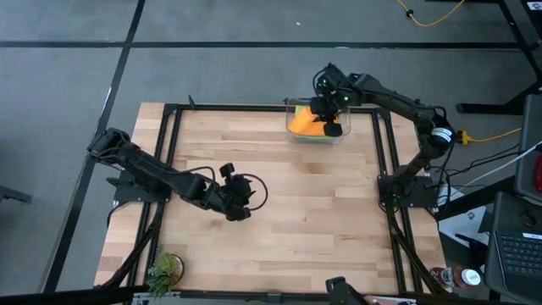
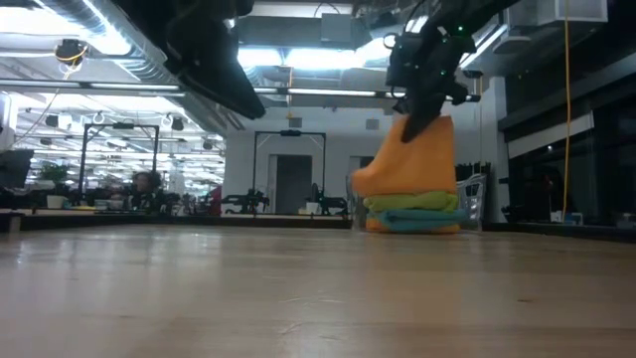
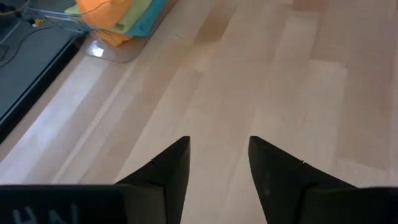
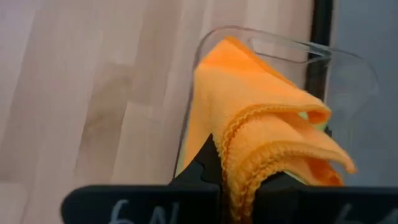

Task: Fold microfiber towels
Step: Put the yellow microfiber cloth into the transparent bin, then return to Home Position

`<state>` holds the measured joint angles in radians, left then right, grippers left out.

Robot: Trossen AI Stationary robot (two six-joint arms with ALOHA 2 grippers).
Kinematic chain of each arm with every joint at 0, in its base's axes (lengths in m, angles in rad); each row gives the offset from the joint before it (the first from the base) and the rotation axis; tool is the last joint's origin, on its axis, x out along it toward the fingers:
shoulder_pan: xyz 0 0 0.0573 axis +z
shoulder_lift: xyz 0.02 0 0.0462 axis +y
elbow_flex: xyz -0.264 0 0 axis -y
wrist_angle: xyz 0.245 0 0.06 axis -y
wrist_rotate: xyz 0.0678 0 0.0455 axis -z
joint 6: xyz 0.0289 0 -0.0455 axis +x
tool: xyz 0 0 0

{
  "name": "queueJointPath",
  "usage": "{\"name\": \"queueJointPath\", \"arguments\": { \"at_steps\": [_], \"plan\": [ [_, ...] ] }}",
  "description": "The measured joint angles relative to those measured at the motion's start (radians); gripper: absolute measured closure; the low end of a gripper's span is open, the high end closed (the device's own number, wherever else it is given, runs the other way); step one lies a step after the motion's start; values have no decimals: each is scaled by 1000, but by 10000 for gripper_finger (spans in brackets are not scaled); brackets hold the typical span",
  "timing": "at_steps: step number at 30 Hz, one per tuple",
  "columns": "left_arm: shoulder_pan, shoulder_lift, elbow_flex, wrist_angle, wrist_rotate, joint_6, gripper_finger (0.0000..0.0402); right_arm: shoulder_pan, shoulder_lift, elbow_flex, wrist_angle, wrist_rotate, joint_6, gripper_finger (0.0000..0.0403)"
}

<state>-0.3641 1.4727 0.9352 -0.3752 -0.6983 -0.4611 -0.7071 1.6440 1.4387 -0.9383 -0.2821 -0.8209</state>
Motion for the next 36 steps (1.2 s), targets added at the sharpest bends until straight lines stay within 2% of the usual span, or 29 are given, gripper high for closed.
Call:
{"name": "queueJointPath", "arguments": {
  "at_steps": [8, 15, 19, 24, 28, 33, 36],
  "plan": [
    [22, 0, 0, -2, 5, 1, 244, -17, 2, 1, -15, 17, -50, 395],
    [24, 0, 0, -2, 7, -1, 244, -33, 80, 1, 30, 36, -22, 390],
    [24, 0, 0, -2, 8, -1, 244, -33, 124, 1, 58, 44, -20, 344],
    [24, 0, 0, -2, 8, -1, 244, -33, 157, 1, 92, 176, 27, 265],
    [24, 0, 0, -2, 8, -1, 244, -33, 157, 1, 126, 218, 27, 208],
    [24, 0, 0, -2, 8, -2, 244, -33, 157, 1, 182, 368, 26, 173],
    [24, 0, 0, -2, 8, -4, 244, -33, 158, 1, 198, 528, 36, 170]
  ]
}}
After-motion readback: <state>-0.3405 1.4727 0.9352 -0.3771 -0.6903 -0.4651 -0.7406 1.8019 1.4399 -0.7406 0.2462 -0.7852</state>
